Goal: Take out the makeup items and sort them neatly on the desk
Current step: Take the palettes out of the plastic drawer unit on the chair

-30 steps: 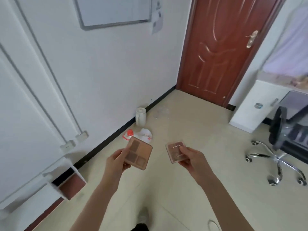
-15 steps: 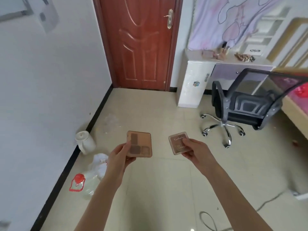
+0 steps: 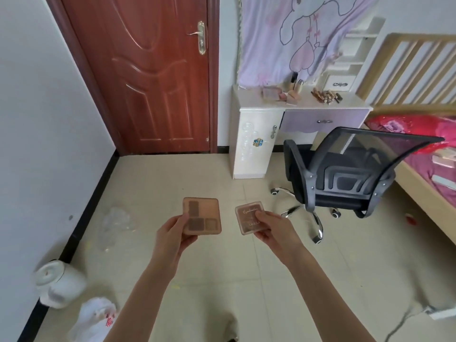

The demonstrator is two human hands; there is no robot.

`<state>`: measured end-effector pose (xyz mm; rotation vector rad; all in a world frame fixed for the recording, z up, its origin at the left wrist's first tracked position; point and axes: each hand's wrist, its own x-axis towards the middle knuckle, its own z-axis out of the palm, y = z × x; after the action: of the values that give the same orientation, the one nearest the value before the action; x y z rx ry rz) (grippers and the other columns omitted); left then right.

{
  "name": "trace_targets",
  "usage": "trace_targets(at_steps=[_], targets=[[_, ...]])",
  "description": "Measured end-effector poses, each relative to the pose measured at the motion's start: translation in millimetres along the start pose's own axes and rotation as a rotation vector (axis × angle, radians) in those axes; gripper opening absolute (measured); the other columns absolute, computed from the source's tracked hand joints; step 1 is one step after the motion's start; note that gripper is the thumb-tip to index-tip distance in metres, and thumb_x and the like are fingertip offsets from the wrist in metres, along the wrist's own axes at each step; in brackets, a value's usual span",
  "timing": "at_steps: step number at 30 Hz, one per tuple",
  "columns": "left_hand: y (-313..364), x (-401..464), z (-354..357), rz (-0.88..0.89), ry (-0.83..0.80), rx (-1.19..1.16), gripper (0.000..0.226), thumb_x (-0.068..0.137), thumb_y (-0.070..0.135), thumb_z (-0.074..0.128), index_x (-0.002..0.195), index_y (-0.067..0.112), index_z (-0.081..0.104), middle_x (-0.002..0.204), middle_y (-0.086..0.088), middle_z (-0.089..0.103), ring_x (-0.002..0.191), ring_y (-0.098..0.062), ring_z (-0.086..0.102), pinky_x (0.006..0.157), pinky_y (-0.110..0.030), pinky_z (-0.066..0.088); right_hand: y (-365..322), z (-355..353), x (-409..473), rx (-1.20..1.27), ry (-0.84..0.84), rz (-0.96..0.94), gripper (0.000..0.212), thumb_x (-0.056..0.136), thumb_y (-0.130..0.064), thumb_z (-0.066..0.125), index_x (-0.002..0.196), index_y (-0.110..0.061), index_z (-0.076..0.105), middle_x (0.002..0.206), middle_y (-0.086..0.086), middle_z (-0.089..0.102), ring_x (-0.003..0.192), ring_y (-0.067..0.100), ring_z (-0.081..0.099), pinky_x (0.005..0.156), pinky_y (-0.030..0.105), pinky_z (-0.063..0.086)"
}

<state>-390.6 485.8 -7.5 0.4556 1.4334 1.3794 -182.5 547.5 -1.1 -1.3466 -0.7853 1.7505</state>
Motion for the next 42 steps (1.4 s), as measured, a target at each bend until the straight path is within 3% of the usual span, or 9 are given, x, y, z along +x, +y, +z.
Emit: trace_targets(at_steps=[7,18,25,31,36,39,42], targets=[[47,113,92,0.013,-0.073,0.022,0.018,0.093,0.018,0.053,0.098,0.006,0.065,0.096,-0.012,0.065,0.086,-0.021,0.063,0.072,-0.028,0.051,-98,-16,118,0.006,0.032,-0.054,0.012,0.091,-0.010,0.055,0.083,-0.010,0.065,0.078,0.007,0.066,0.077,0.019,0.061,0.071,0.026,0.049],[82,292,187,-0.045,-0.122,0.064,0.020,0.092,0.021,0.054,0.100,0.006,0.065,0.098,-0.014,0.065,0.084,-0.022,0.062,0.070,-0.027,0.052,-171,-31,296,0.051,0.120,-0.011,0.017,0.091,-0.011,0.056,0.105,-0.004,0.062,0.086,0.007,0.068,0.077,0.016,0.063,0.063,0.023,0.047],[143,440,255,-0.054,-0.169,0.071,0.024,0.092,0.022,0.055,0.103,0.002,0.063,0.093,-0.011,0.065,0.081,-0.019,0.062,0.065,-0.022,0.055,-259,-15,428,0.070,0.183,-0.075,0.007,0.089,-0.010,0.059,0.088,-0.008,0.065,0.077,0.007,0.066,0.070,0.017,0.062,0.061,0.024,0.047],[173,532,322,-0.075,-0.244,0.114,0.026,0.092,0.024,0.056,0.108,0.005,0.063,0.094,-0.009,0.068,0.083,-0.017,0.064,0.060,-0.017,0.053,-308,-28,507,0.132,0.247,-0.085,0.007,0.088,-0.013,0.060,0.087,-0.011,0.067,0.071,0.002,0.069,0.070,0.016,0.063,0.063,0.024,0.048],[166,592,374,-0.128,-0.289,0.182,0.034,0.093,0.024,0.054,0.118,0.001,0.058,0.105,-0.012,0.067,0.094,-0.021,0.064,0.068,-0.020,0.053,-333,-52,575,0.191,0.345,-0.031,0.008,0.088,-0.011,0.061,0.083,-0.010,0.067,0.066,0.002,0.067,0.067,0.016,0.061,0.061,0.023,0.046],[163,635,409,-0.154,-0.277,0.199,0.037,0.095,0.021,0.052,0.124,0.000,0.053,0.114,-0.016,0.063,0.105,-0.025,0.061,0.078,-0.025,0.050,-356,-70,627,0.236,0.335,-0.006,0.007,0.089,-0.009,0.058,0.087,-0.008,0.065,0.073,0.004,0.066,0.069,0.014,0.059,0.054,0.020,0.045],[166,686,455,-0.148,-0.261,0.217,0.035,0.095,0.020,0.051,0.122,-0.001,0.054,0.115,-0.017,0.063,0.104,-0.025,0.061,0.080,-0.027,0.048,-385,-90,684,0.229,0.321,-0.008,0.005,0.089,-0.008,0.058,0.090,-0.006,0.063,0.077,0.006,0.064,0.068,0.013,0.058,0.047,0.017,0.045]])
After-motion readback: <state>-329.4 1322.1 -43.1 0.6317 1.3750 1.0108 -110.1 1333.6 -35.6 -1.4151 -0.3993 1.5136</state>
